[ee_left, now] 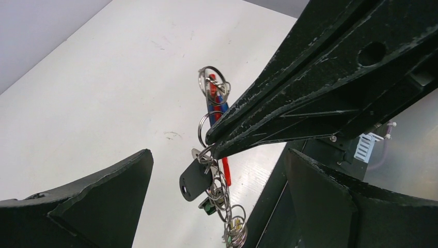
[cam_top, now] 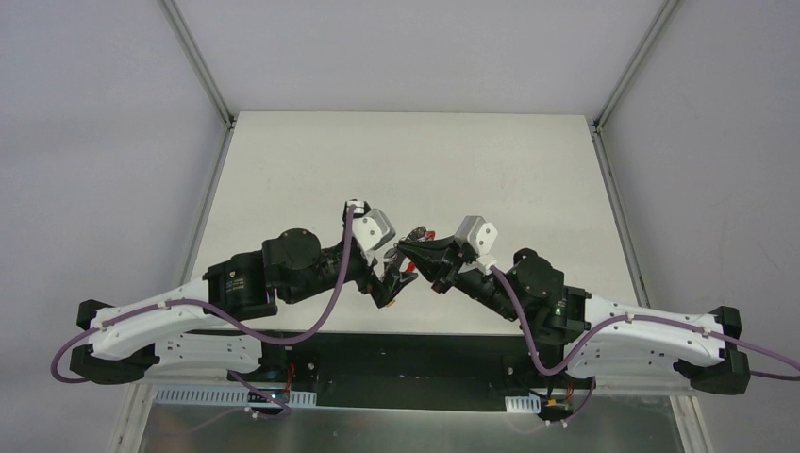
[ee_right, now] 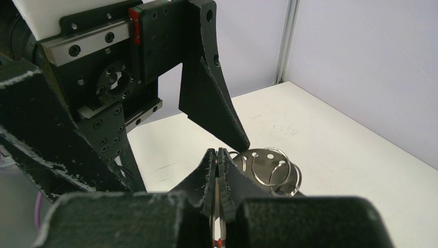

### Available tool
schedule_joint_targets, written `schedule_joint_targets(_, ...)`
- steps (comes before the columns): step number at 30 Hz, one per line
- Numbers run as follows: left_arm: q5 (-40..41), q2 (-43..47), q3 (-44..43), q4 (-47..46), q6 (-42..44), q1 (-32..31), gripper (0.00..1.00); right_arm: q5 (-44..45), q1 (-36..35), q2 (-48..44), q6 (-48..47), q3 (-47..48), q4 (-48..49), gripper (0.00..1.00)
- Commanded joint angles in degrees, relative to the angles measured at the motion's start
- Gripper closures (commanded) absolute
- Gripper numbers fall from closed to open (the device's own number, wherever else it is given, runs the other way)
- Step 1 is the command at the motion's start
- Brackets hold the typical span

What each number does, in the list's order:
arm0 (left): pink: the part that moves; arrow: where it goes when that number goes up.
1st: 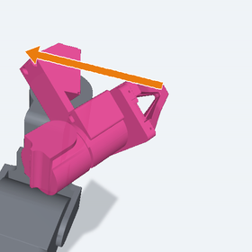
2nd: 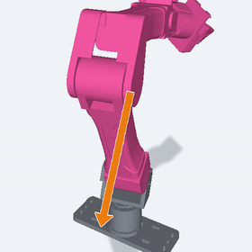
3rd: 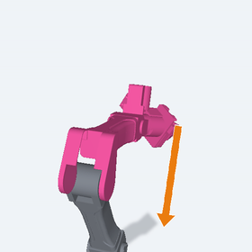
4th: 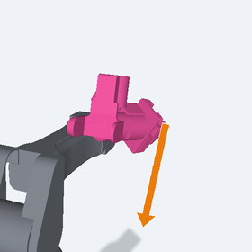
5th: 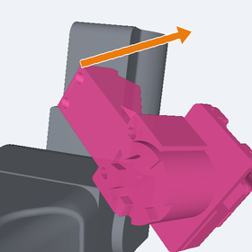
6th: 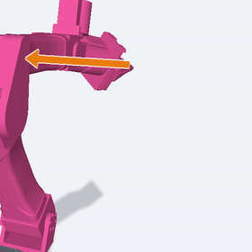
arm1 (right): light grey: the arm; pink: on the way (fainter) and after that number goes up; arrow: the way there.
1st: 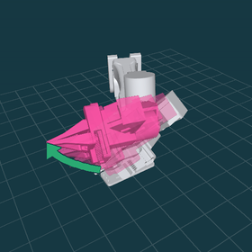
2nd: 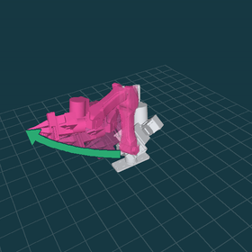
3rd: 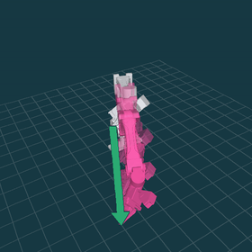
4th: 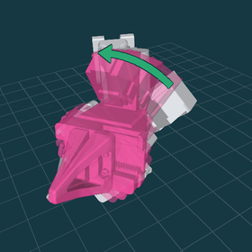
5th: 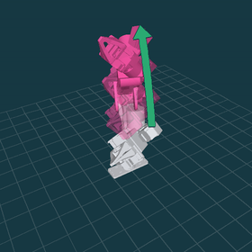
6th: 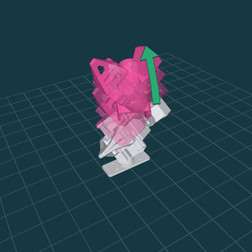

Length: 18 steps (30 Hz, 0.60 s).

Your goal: Put the keys on the keyring

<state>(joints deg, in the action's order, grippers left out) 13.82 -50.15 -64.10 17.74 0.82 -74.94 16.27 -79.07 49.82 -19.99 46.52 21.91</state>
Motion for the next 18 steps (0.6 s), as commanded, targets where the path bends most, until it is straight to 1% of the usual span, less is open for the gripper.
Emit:
schedule_joint_targets(1, 2.8, -0.4, 0.7, -2.7, 0.0, 0.1, 0.01, 0.2, -0.4, -0.9, 1.6, 3.1, 5.5, 1.0)
schedule_joint_targets(5, 1.8, -0.7, 1.5, -2.6, 2.0, 0.1, 0.01, -1.0, -0.5, -1.2, 2.4, 4.0, 4.3, 1.0)
schedule_joint_targets(8, -1.6, -1.1, 2.0, -2.8, 3.7, 0.2, 0.01, -1.9, -0.5, -1.6, 3.3, 4.4, 3.2, 1.0)
schedule_joint_targets(9, -2.8, -1.3, 2.1, -2.9, 4.1, 0.3, 0.05, -2.2, -0.5, -1.7, 3.7, 4.5, 3.0, 1.0)
schedule_joint_targets(10, -4.3, -1.7, 2.0, -2.9, 4.3, 0.5, 0.12, -2.4, -0.5, -1.9, 3.9, 4.6, 2.9, 1.0)
schedule_joint_targets(12, -5.3, -2.2, 1.8, -2.8, 4.3, 1.0, 0.31, -2.6, -0.5, -2.0, 4.1, 4.6, 2.5, 1.0)
schedule_joint_targets(14, -6.2, -2.6, 1.7, -2.8, 4.0, 1.7, 0.39, -2.7, -0.5, -2.3, 4.2, 4.7, 2.1, 1.0)
schedule_joint_targets(16, -6.8, -2.7, 1.9, -2.8, 3.6, 2.3, 0.49, -2.7, -0.6, -2.5, 4.3, 4.7, 1.7, 1.0)
schedule_joint_targets(18, -6.9, -2.7, 2.2, -2.9, 3.1, 3.0, 0.63, -2.7, -0.5, -2.9, 4.5, 4.6, 1.5, 1.0)
